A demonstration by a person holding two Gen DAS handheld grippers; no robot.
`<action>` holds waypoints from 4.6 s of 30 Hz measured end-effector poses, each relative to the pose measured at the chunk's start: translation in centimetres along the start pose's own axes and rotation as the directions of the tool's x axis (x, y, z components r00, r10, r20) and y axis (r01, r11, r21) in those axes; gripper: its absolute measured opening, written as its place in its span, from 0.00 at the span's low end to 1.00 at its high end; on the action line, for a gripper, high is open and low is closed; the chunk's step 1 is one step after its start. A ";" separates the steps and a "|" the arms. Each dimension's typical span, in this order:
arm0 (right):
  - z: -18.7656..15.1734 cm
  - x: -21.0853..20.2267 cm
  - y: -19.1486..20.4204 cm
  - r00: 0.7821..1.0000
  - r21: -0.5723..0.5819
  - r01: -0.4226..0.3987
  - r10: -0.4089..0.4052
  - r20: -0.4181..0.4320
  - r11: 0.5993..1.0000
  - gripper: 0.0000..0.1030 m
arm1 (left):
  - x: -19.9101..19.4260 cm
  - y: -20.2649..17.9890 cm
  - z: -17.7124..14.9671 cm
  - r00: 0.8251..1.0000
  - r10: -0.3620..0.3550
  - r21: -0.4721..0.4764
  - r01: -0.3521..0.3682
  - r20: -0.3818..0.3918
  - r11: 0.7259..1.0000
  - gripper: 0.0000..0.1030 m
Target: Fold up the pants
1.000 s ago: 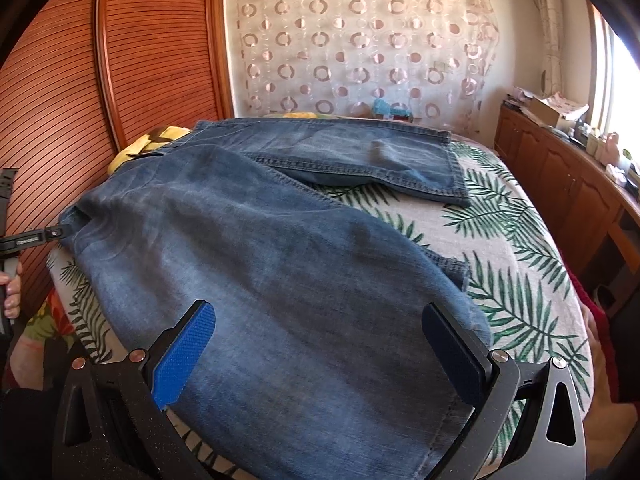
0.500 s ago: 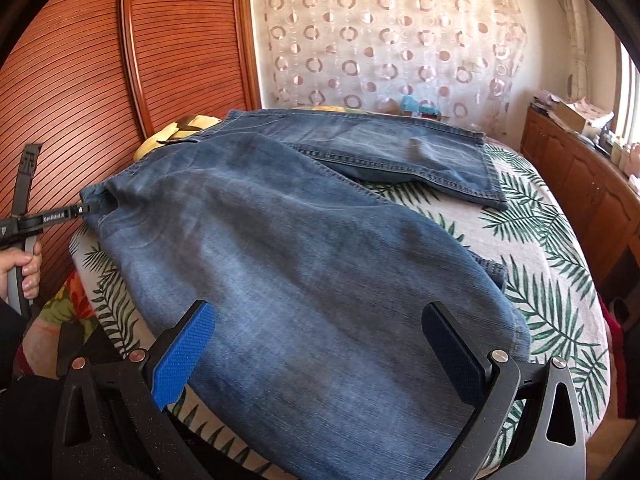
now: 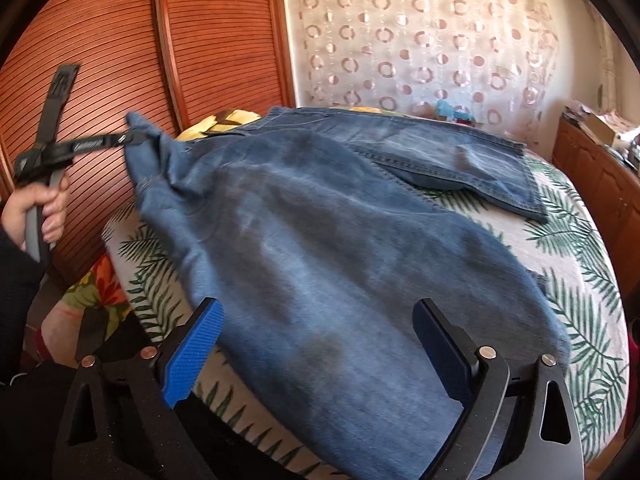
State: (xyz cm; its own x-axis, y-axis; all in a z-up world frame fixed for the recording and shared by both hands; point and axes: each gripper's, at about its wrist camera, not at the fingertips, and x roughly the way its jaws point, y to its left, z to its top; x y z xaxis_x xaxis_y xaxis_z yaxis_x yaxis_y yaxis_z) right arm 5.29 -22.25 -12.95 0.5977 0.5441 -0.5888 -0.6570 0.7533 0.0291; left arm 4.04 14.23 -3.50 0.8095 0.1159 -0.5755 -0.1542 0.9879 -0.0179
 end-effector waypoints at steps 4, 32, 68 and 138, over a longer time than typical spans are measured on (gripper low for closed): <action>-0.1 0.5 0.4 1.000 -0.041 -0.016 0.015 -0.025 0.999 0.91 | 0.0 -0.4 0.8 1.000 0.006 0.005 -0.006 0.017 1.000 0.14; 5.7 -0.6 -3.7 0.995 -0.091 0.088 -0.083 0.053 0.992 0.07 | 1.5 -2.6 7.3 0.993 0.011 0.044 -0.016 0.121 0.999 0.13; 18.7 9.8 -10.9 0.988 -0.194 0.150 -0.138 0.075 0.969 0.06 | 13.8 -2.7 15.6 0.996 0.023 0.023 -0.025 0.088 0.999 0.13; 22.0 12.7 -15.9 0.945 -0.129 0.303 -0.316 -0.089 0.944 0.05 | 21.9 -8.9 7.5 0.973 -0.097 0.142 0.128 -0.208 0.982 0.76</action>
State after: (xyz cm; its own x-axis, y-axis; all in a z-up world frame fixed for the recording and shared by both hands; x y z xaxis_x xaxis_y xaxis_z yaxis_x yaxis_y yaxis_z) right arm 33.41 -19.23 -3.12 0.7312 0.2435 -0.6372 -0.4983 0.8286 -0.2552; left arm 27.42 8.72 -9.85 0.6849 -0.0047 -0.7286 0.0327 0.9992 0.0243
